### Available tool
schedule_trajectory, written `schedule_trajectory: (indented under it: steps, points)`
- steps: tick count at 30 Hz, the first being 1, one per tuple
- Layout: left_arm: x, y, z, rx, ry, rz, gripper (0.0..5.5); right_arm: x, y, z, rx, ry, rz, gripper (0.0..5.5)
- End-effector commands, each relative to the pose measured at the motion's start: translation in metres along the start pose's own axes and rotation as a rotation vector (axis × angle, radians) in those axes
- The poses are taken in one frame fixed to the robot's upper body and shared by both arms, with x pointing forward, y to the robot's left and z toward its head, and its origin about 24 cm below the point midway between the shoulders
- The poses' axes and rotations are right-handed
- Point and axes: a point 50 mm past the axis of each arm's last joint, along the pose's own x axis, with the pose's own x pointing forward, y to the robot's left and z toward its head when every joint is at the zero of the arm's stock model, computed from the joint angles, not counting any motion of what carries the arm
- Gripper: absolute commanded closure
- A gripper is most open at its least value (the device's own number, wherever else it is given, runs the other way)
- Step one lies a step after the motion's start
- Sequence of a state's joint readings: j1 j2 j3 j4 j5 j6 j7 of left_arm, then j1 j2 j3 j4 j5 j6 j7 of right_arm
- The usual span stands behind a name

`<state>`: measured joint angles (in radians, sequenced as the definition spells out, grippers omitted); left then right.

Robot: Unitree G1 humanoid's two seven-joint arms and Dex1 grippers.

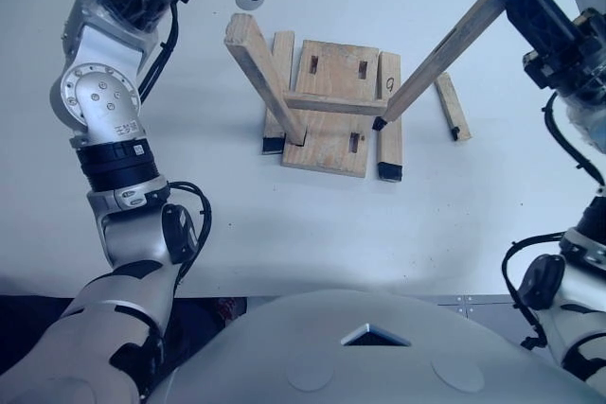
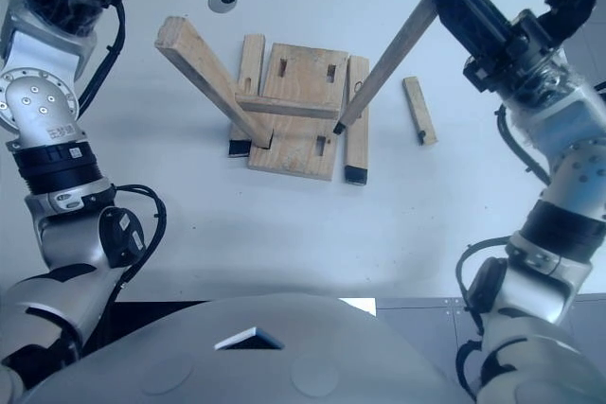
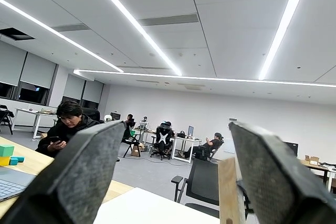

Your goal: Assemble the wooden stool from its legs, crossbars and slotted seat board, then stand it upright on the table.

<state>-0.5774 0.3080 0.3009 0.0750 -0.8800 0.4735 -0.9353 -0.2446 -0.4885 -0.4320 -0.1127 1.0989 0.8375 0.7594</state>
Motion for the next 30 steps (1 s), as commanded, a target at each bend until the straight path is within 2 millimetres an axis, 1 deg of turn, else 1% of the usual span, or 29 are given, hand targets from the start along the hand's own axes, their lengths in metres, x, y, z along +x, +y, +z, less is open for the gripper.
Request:
schedule_trajectory:
  steps: [1,10,20,25,30]
  points:
    - [-0.002,0.0,-0.001,0.007,0.01,0.01,1.85,-0.002,0.0,-0.007,0.017,-0.02,-0.016,3.45]
    - [-0.003,0.001,-0.002,0.0,0.013,0.016,1.85,-0.005,-0.01,-0.019,0.073,-0.071,-0.07,3.45]
    - [-0.004,0.002,-0.005,0.002,0.025,0.025,1.85,-0.009,-0.014,-0.037,0.136,-0.075,-0.097,3.45]
    - [-0.004,0.002,-0.005,0.002,0.029,0.025,1.85,-0.012,-0.017,-0.041,0.125,-0.05,-0.118,3.45]
    - [-0.004,0.002,-0.006,0.001,0.026,0.026,1.85,-0.013,-0.02,-0.046,0.052,0.01,-0.134,3.45]
